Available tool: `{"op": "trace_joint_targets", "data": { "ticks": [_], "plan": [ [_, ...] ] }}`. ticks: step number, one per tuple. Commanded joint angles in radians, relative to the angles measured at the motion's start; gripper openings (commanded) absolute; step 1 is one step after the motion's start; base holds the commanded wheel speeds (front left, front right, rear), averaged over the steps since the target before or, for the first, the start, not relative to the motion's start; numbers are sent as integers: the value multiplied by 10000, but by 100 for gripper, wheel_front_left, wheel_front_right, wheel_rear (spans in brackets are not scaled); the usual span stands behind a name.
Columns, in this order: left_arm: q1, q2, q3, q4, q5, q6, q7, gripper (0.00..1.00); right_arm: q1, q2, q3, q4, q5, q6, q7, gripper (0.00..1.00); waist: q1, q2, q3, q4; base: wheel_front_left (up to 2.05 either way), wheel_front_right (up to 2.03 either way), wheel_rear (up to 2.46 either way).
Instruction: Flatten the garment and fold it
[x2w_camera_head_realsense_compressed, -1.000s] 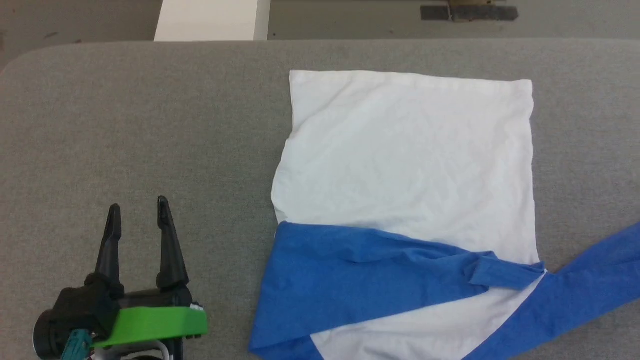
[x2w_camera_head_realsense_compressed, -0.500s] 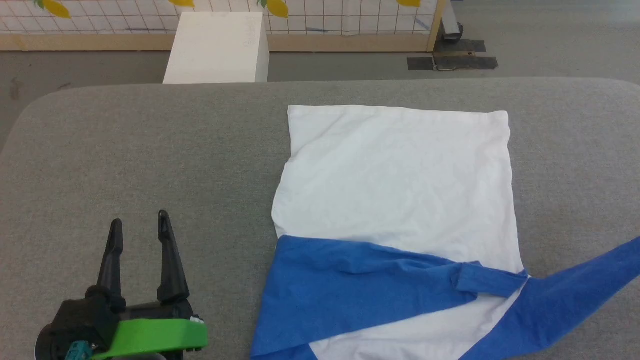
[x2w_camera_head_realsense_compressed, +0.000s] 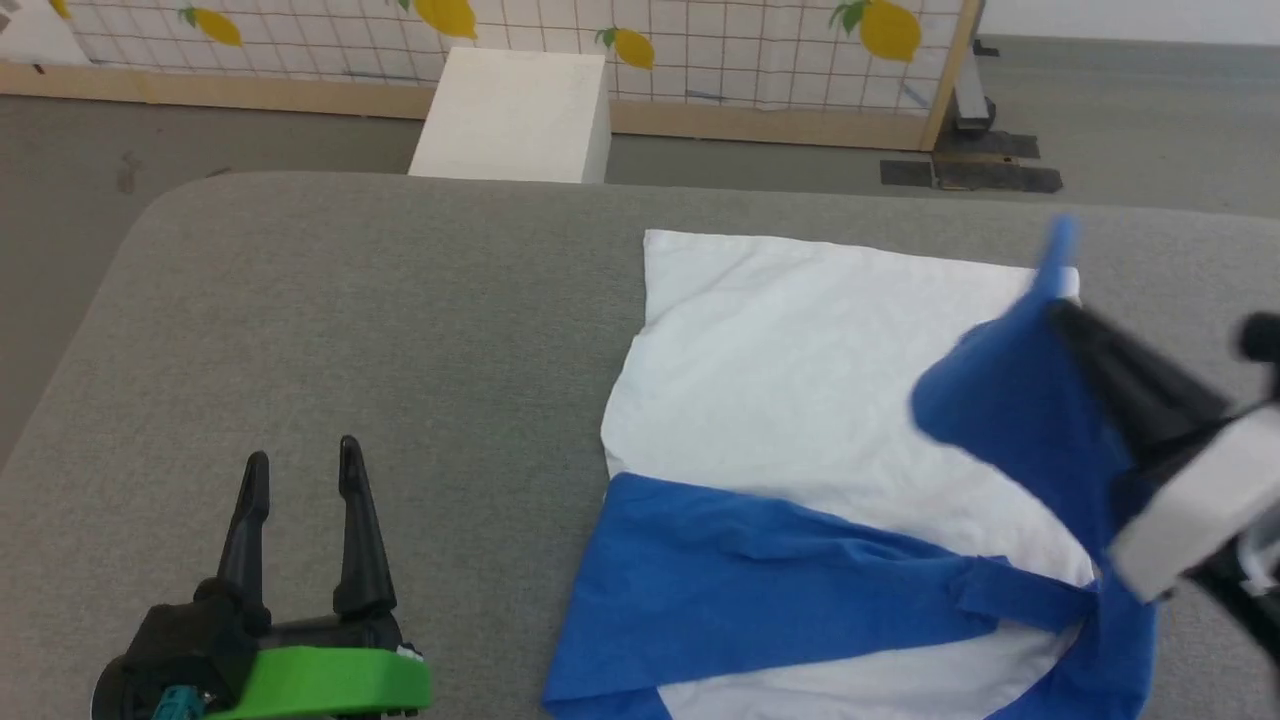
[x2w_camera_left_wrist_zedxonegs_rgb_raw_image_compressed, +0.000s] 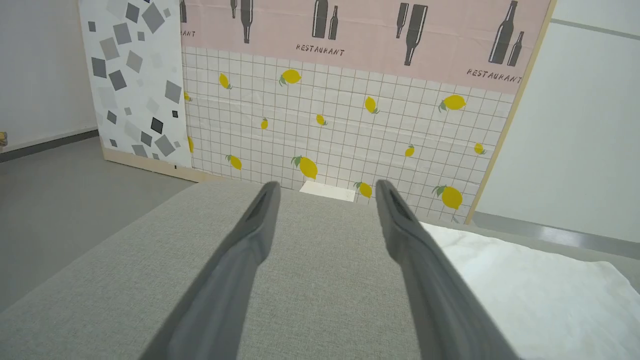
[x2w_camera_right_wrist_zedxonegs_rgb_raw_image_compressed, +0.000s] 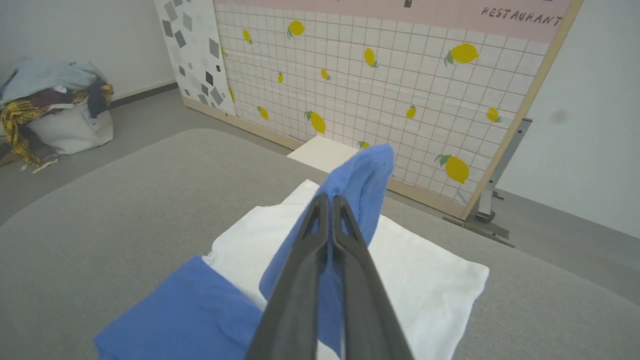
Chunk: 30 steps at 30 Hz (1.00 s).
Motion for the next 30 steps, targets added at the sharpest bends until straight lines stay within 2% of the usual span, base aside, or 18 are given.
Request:
{"op": "trace_joint_targets", "data": {
  "ticks": [1,7,14,23,24,26,30],
  "plan": [
    [135,47,12,-5,-81,24,42,100,-243,162,495,-34,33,-15,78,0,1,0,-92,149,0,0,0],
    [2,-35,-162,18,-94,-33,71,100,-1107,561,3051,1020,-67,-15,-127,0,1,0,46,508,0,0,0],
    [-328,-263,-442,245,-95,-160,35,100,-1905,1038,5307,3744,-316,-15,-995,0,1,0,405,1075,0,0,0],
    [-579,-494,-598,571,-65,-240,-58,100,-2796,1775,6818,6921,-395,-15,-2435,0,1,0,617,1498,0,0,0],
    [-590,-508,-602,604,-68,-246,-66,100,-2895,1892,6886,7247,-372,-15,-2599,26,1,0,600,1506,0,0,0],
    [-607,-516,-604,657,-77,-262,-76,100,-3083,2116,6992,7713,-301,-15,-2856,100,1,0,544,1486,0,0,0],
    [-646,-453,-594,676,-84,-296,-63,100,-3490,2262,7059,7921,158,-15,-3173,100,1,0,392,1281,0,0,0]
  ]
}}
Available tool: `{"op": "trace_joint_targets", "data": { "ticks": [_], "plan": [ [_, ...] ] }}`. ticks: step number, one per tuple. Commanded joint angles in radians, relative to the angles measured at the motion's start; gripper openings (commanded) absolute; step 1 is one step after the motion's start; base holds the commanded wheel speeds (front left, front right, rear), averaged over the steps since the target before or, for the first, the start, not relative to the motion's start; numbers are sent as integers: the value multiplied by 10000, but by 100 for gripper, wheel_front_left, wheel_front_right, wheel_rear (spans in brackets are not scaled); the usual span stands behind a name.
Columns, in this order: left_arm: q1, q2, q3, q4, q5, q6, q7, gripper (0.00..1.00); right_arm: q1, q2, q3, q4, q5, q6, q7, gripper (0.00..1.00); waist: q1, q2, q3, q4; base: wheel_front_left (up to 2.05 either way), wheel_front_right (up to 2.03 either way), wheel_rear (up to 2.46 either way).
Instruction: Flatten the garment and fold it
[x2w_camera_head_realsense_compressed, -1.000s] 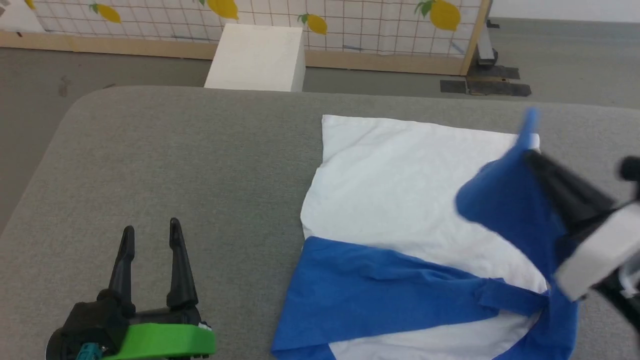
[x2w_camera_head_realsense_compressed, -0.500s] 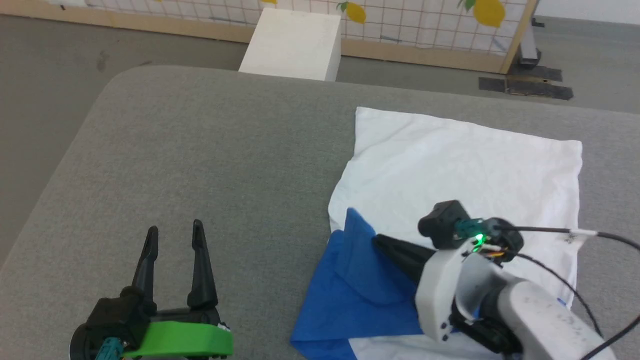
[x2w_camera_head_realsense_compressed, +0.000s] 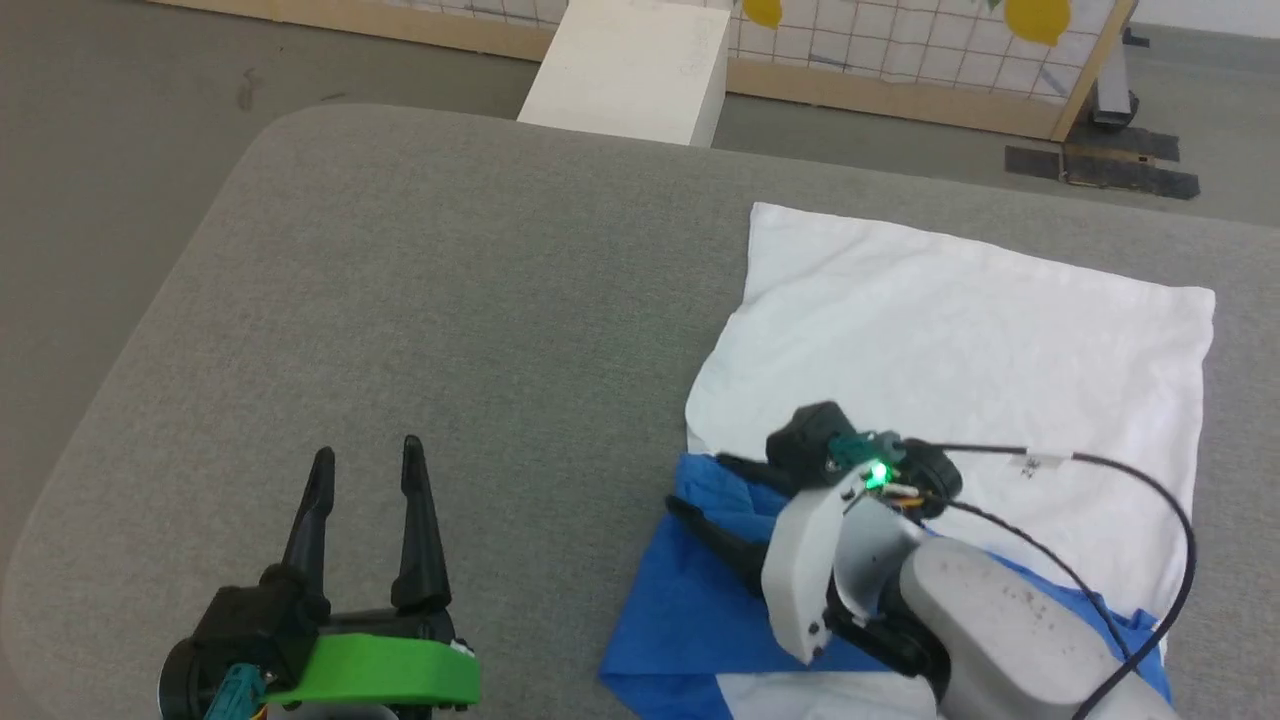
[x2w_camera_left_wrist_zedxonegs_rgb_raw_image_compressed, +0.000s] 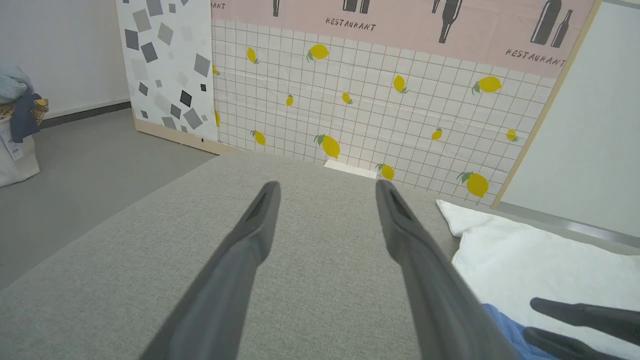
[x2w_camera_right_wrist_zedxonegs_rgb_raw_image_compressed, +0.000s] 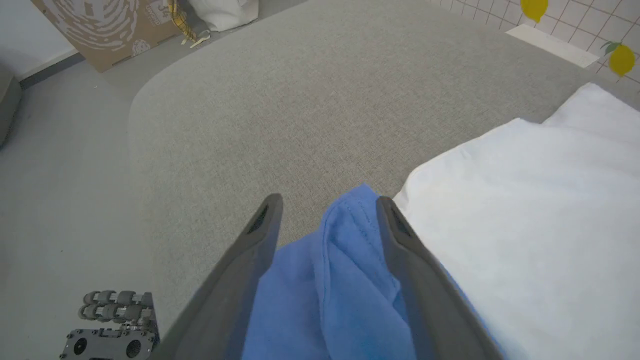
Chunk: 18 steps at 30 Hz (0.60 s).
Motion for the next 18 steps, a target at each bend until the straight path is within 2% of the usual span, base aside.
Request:
{"op": "trace_joint_targets", "data": {
  "ticks": [1,5,9,11,14,18],
  "plan": [
    [-211,16,31,-5,-79,-75,-27,100,-284,-54,-107,-91,244,-15,-103,100,0,0,-137,-202,0,0,0],
    [-209,136,58,-118,-45,-62,39,100,-438,-676,-903,-769,664,-15,-257,100,0,0,-284,-581,0,0,0],
    [-162,247,69,-313,-12,-25,140,100,28,-1522,-2612,-1634,518,-15,-471,100,0,0,-438,-1006,0,0,0],
    [-105,294,77,-430,-12,1,192,100,592,-1872,-3818,-2129,207,-15,-501,100,0,0,-529,-1233,0,0,0],
    [-5,396,124,-529,-25,17,242,100,1549,-2013,-5499,-2873,-344,-15,-441,100,0,0,-643,-1540,0,0,0],
    [178,499,164,-631,-70,-15,231,100,3165,-1501,-7735,-4264,-1171,-15,-171,100,0,0,-745,-1874,0,0,0]
  ]
}}
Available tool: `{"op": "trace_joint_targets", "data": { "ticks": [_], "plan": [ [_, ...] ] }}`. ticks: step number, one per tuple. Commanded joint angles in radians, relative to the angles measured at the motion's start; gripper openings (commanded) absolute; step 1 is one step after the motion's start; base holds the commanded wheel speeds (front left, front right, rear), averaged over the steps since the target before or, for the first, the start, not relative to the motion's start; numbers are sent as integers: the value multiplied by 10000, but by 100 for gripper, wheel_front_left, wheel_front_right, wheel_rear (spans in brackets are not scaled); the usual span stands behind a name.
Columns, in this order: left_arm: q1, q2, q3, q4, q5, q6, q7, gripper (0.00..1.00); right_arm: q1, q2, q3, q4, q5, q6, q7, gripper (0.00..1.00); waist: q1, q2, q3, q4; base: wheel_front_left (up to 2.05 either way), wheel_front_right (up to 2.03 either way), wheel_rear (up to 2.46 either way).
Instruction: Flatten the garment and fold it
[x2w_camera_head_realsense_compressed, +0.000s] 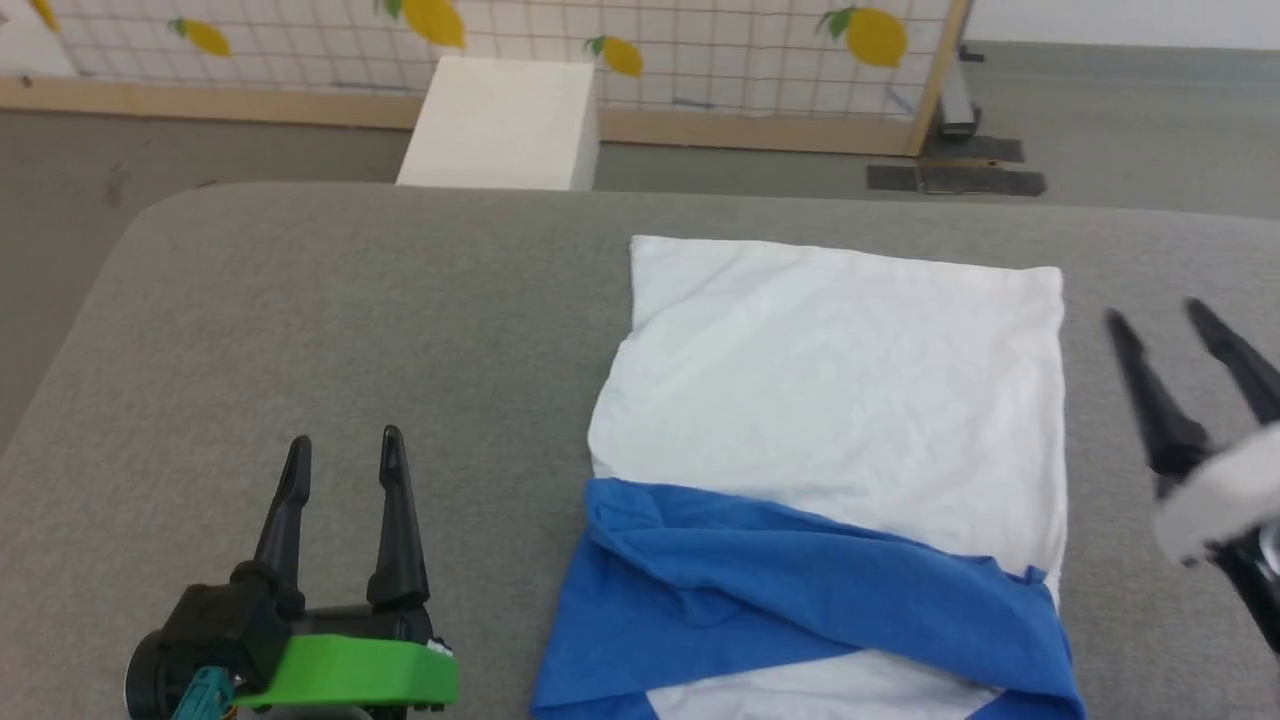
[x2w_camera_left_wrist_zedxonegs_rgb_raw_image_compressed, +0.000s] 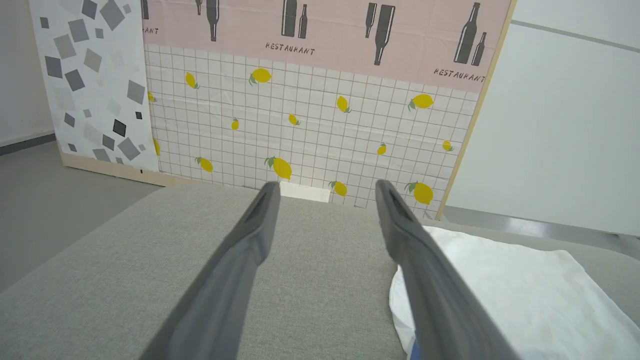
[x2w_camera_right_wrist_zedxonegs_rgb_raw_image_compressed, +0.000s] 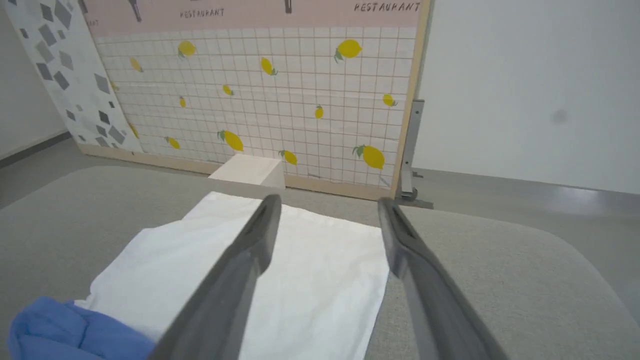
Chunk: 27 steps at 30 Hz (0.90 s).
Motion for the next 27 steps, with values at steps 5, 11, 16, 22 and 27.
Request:
{"op": "trace_joint_targets", "data": {
  "ticks": [5,11,16,22,27],
  "plan": [
    [449,124,24,38,-99,-12,-98,100,2107,1382,-1719,-1849,-1125,-13,371,100,0,0,-205,-614,0,0,0],
    [397,115,44,-15,-191,-14,-24,100,3157,2462,-2021,-2945,-1611,-13,573,100,0,0,-91,-888,0,0,0],
    [-1020,786,4,-263,46,-491,864,100,3103,2632,-1936,-3386,-1718,-13,630,100,0,0,472,-956,0,0,0],
    [-4649,1818,-154,171,186,-1722,3079,100,2454,2435,-1766,-3708,-1599,-13,508,100,0,0,1798,-1120,0,0,0],
    [-7956,1824,-299,1574,-265,-2614,4878,100,1851,2292,-1630,-3820,-1363,-13,323,100,0,0,2998,-1436,0,0,0]
  ]
}}
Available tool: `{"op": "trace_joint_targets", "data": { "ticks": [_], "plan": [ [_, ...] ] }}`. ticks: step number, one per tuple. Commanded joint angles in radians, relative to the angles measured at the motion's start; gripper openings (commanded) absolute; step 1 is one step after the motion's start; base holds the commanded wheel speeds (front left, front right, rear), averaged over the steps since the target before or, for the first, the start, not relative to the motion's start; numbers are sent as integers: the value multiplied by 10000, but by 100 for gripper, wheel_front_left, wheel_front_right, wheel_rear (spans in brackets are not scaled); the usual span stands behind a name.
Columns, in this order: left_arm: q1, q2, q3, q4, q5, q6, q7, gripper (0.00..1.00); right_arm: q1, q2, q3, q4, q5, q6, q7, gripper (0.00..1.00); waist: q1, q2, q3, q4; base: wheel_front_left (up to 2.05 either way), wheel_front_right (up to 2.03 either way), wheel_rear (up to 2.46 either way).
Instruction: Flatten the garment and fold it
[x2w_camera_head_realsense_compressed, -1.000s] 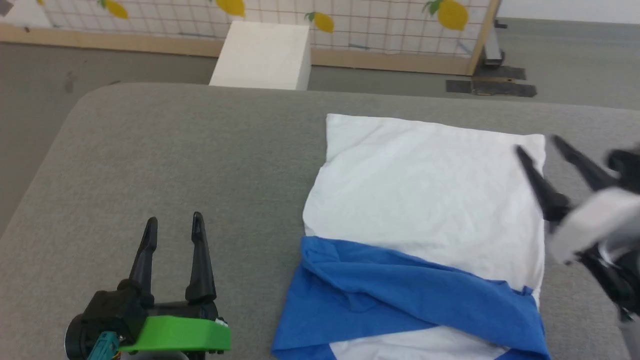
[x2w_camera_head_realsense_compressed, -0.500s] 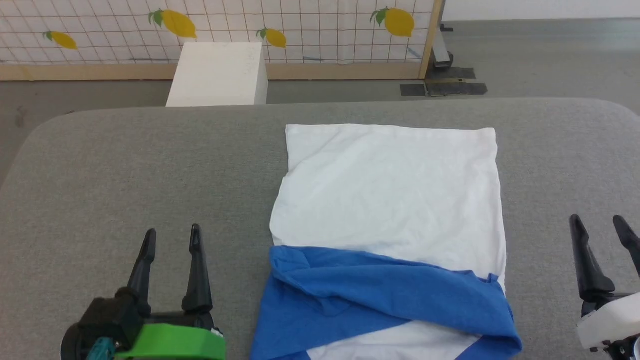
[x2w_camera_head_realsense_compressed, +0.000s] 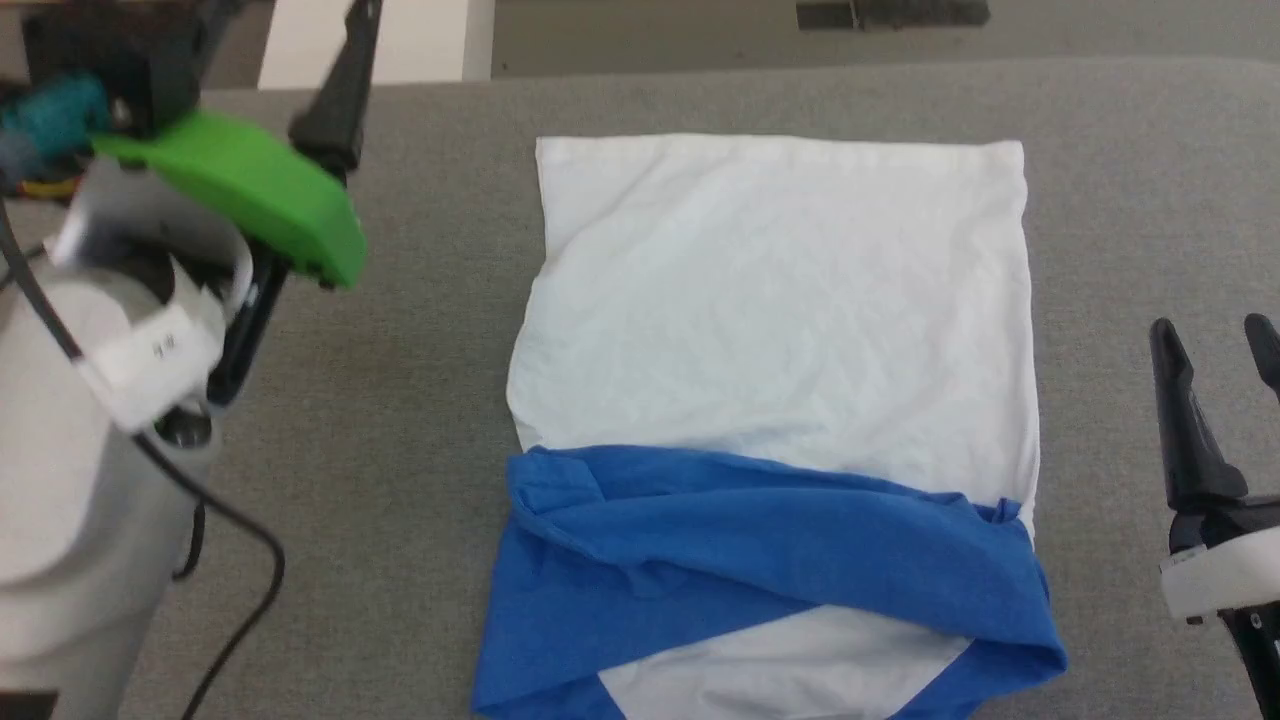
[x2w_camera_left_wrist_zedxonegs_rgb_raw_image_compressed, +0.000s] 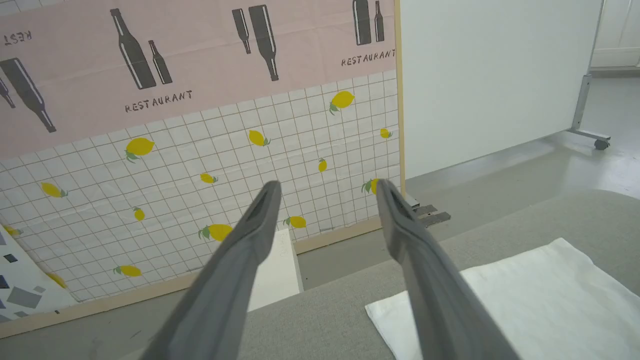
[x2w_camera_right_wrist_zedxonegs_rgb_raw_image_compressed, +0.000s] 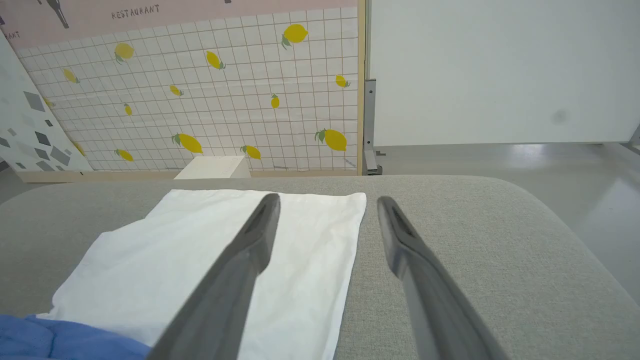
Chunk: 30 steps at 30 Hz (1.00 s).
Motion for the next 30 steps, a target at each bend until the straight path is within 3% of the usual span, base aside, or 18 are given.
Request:
{"op": "trace_joint_targets", "data": {
  "ticks": [1,7,16,23,28,29,30],
  "plan": [
    [-650,-134,-50,393,-238,-141,308,100,-254,-49,65,-45,107,-13,-111,100,0,0,1314,-424,0,0,0],
    [-3022,-485,-620,2441,-220,-671,1609,100,-794,-101,271,107,339,-13,-410,100,0,0,2361,-930,0,0,0],
    [-4263,-631,-1532,4399,-219,-1444,3252,100,-1412,-259,615,405,598,-13,-793,100,0,0,3615,-1600,0,0,0],
    [-4312,-289,-1649,4900,-86,-1292,3877,100,-1602,-291,675,628,672,-13,-947,100,0,0,4156,-2046,0,0,0],
    [-4017,-51,-1610,5276,-104,-932,4386,100,-1659,-301,638,738,716,-13,-1048,100,0,0,4402,-2235,0,0,0],
    [-3927,-35,-1611,5328,-192,-917,4581,88,-1660,-312,626,753,716,-13,-1058,100,0,0,4414,-2244,0,0,0],
    [-3834,-21,-1601,5334,-322,-934,4780,0,-1664,-330,607,760,720,-13,-1062,100,0,0,4430,-2247,0,0,0]
  ]
}}
